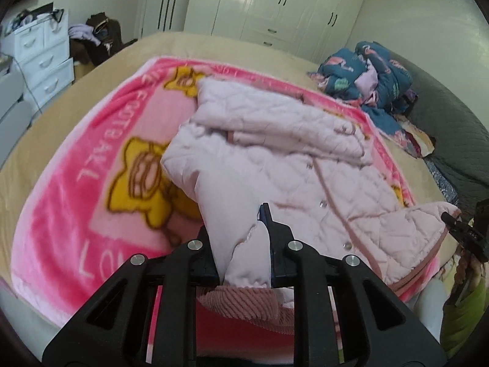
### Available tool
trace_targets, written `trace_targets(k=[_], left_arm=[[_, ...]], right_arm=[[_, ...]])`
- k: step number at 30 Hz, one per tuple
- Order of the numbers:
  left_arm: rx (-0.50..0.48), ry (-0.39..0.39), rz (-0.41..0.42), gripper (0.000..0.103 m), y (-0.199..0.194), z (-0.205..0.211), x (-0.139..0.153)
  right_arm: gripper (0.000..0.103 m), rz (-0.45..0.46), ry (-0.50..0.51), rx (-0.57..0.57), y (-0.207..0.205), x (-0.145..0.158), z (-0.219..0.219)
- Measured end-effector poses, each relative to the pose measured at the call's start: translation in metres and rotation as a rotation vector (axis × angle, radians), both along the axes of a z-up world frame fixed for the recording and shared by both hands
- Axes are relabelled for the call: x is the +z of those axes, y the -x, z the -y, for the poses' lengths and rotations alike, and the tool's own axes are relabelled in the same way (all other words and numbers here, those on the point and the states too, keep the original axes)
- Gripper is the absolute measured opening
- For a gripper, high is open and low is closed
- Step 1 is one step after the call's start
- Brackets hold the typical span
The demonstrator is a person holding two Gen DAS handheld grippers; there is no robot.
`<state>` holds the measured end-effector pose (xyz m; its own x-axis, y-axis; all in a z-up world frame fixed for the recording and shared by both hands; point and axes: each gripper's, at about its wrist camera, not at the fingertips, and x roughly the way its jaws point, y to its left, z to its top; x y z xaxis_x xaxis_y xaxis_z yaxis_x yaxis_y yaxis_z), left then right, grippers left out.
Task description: Fold large clothes
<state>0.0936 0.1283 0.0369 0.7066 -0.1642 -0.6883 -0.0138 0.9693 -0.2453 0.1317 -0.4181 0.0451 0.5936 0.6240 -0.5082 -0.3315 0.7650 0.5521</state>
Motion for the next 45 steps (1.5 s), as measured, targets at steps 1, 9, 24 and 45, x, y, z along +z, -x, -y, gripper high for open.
trace_targets(k=[1, 9, 24, 45], left_arm=[[0.003, -0.003, 0.008, 0.012, -0.003, 0.001, 0.003], [0.017, -0.032, 0.054, 0.012, -0.02, 0.008, 0.024], [0.026, -0.12, 0.095, 0.012, -0.06, 0.011, 0.05], [0.063, -0.136, 0.116, 0.012, -0.109, 0.003, 0.073]], right_arm=[[0.012, 0.005, -0.001, -0.004, -0.002, 0.002, 0.0], [0.012, 0.06, -0.007, -0.02, -0.025, 0.022, -0.002], [0.012, 0.116, -0.02, -0.071, -0.075, 0.041, 0.0], [0.011, 0.172, -0.035, -0.117, -0.135, 0.067, 0.0]])
